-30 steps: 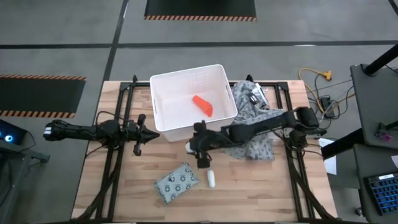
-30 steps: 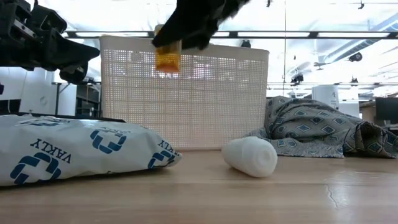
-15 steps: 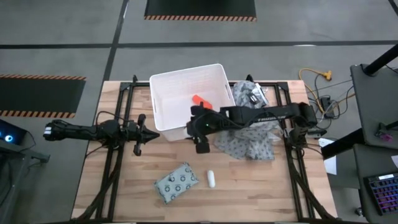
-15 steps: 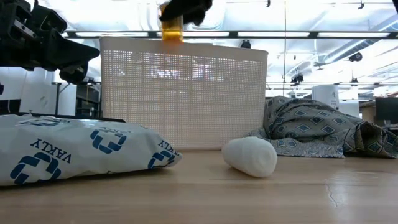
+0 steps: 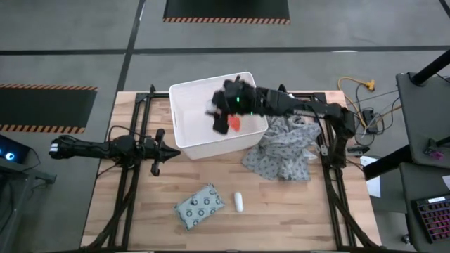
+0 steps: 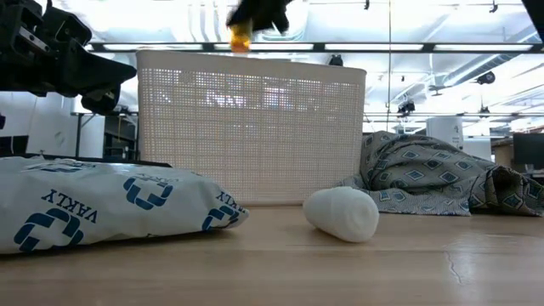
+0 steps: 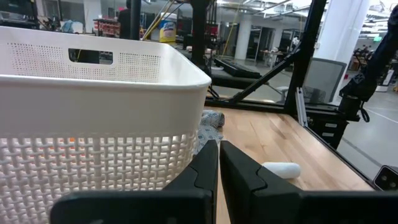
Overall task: Pick & place medical supplies in basket/bin
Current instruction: Put the white medicine bottle into the white bin
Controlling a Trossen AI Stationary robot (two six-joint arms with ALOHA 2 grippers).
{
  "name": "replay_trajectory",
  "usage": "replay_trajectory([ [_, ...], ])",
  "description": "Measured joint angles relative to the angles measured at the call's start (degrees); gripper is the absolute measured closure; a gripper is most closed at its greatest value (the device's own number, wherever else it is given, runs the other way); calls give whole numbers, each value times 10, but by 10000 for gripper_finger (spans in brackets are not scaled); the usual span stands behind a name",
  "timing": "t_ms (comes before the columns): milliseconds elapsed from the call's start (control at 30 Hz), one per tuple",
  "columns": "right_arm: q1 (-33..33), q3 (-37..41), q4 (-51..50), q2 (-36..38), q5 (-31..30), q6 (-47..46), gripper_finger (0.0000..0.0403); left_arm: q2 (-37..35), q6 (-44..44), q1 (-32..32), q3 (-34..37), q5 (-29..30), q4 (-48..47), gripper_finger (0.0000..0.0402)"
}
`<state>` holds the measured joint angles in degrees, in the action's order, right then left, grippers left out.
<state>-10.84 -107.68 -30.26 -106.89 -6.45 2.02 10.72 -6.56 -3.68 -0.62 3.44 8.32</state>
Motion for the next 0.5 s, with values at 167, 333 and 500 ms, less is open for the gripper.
replay_trajectory([
  [167,-75,83,55,-2,-1,-143,215,0,0,0,0,0,0,402],
  [333,-106,189,215,-2,-29,-188,216,0,0,0,0,0,0,402],
  [500,-105,259,329,-2,-59,-175,216,0,0,0,0,0,0,402],
])
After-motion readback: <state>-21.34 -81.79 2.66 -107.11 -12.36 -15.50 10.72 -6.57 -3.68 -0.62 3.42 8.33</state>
